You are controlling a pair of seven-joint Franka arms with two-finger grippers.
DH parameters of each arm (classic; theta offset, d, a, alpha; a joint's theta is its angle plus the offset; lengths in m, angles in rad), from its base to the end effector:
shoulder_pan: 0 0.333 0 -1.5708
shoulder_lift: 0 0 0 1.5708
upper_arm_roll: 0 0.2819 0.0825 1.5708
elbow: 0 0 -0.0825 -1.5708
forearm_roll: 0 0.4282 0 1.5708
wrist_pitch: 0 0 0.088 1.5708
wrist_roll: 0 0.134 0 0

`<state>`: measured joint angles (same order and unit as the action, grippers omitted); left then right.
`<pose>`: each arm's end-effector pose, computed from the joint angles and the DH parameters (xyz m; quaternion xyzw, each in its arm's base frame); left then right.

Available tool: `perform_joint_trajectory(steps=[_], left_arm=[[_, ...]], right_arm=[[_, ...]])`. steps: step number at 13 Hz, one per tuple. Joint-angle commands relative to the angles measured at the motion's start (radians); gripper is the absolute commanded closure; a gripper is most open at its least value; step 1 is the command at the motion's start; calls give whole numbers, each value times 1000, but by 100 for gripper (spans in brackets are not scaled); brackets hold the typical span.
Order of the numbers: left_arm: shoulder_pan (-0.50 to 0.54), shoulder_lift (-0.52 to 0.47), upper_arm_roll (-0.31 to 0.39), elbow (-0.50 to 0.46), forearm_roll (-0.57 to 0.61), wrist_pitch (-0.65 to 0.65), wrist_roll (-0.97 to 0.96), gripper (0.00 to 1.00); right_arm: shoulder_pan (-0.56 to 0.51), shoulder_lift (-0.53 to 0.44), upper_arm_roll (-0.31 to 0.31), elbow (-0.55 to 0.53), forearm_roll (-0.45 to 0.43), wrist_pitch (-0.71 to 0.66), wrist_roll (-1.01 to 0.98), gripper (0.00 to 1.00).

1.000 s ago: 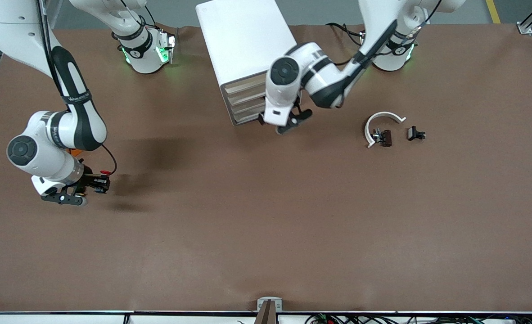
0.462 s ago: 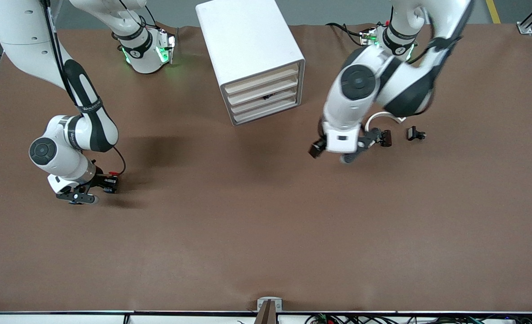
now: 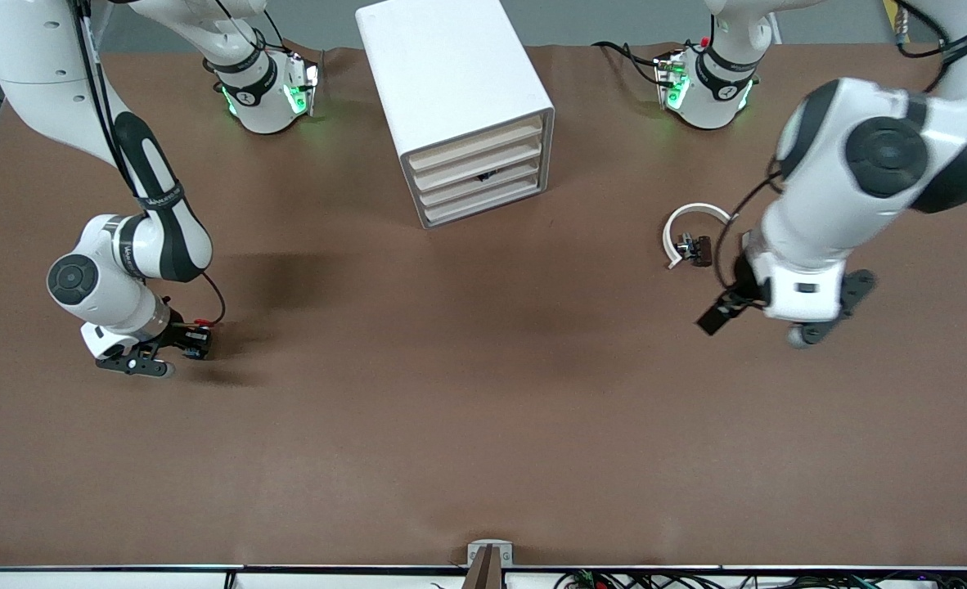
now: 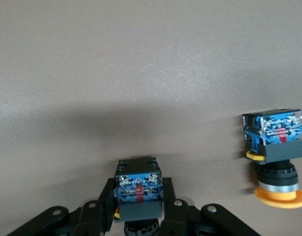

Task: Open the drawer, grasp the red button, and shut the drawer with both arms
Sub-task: 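Lower the red button beside the orange button while the left gripper retracts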

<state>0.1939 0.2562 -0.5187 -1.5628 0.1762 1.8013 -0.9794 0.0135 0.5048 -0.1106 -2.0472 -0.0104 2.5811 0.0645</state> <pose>0.6475 -0.1726 0.4442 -0.9504 -0.3101 -0.0207 0.0132 0.6045 -0.0630 0.1003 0.9971 -0.0691 0.0154 0.0297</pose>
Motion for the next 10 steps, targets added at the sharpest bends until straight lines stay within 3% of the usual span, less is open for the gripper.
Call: perform_joint_trajectory(steps=[1, 3, 7, 8, 10], left_arm=[[39, -11, -12, 93, 19, -153, 140, 0], [91, -37, -18, 93, 17, -175, 242, 0], [82, -124, 26, 79, 5, -214, 462, 0], [38, -133, 89, 81, 5, -214, 535, 0], [-120, -182, 279, 38, 2, -232, 727, 0]], right_arm=[[-27, 23, 20, 28, -19, -2, -3, 100], [-27, 29, 20, 36, -19, -2, -2, 100], [-30, 47, 20, 67, -19, -12, 0, 100], [-30, 47, 20, 70, -19, -13, 0, 100], [-29, 47, 20, 73, -19, -13, 0, 100]])
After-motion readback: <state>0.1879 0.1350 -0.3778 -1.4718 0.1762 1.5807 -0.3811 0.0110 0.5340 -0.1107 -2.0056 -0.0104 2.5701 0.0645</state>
